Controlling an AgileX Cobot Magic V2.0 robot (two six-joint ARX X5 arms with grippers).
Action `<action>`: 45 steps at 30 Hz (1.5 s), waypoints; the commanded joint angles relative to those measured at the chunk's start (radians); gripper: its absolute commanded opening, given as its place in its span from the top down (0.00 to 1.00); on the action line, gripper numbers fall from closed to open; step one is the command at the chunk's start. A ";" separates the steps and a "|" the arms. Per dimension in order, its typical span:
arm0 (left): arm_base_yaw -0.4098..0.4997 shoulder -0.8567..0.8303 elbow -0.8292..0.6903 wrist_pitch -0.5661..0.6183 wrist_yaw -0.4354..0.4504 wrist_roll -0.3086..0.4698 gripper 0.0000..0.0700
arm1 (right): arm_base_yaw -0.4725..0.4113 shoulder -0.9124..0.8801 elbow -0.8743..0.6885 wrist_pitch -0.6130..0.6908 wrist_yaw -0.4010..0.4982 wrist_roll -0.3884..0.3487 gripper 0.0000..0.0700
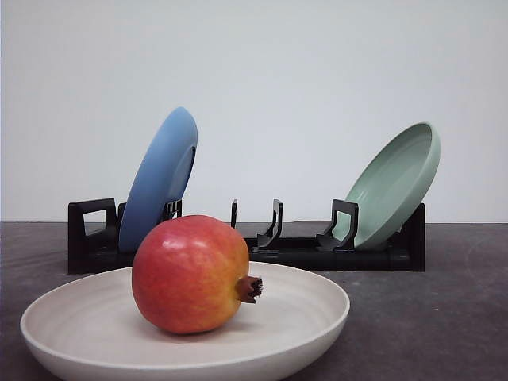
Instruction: Place pomegranate in white plate
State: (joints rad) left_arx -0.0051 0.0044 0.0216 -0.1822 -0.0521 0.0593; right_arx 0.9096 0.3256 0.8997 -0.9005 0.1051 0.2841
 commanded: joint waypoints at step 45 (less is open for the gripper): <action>-0.002 -0.002 -0.010 -0.005 0.004 -0.007 1.00 | -0.827 -0.298 -0.888 0.820 0.005 -0.337 1.00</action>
State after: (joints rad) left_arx -0.0051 0.0044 0.0216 -0.1822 -0.0521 0.0586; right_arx 0.0837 0.0350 0.0147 -0.0818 0.1070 -0.0486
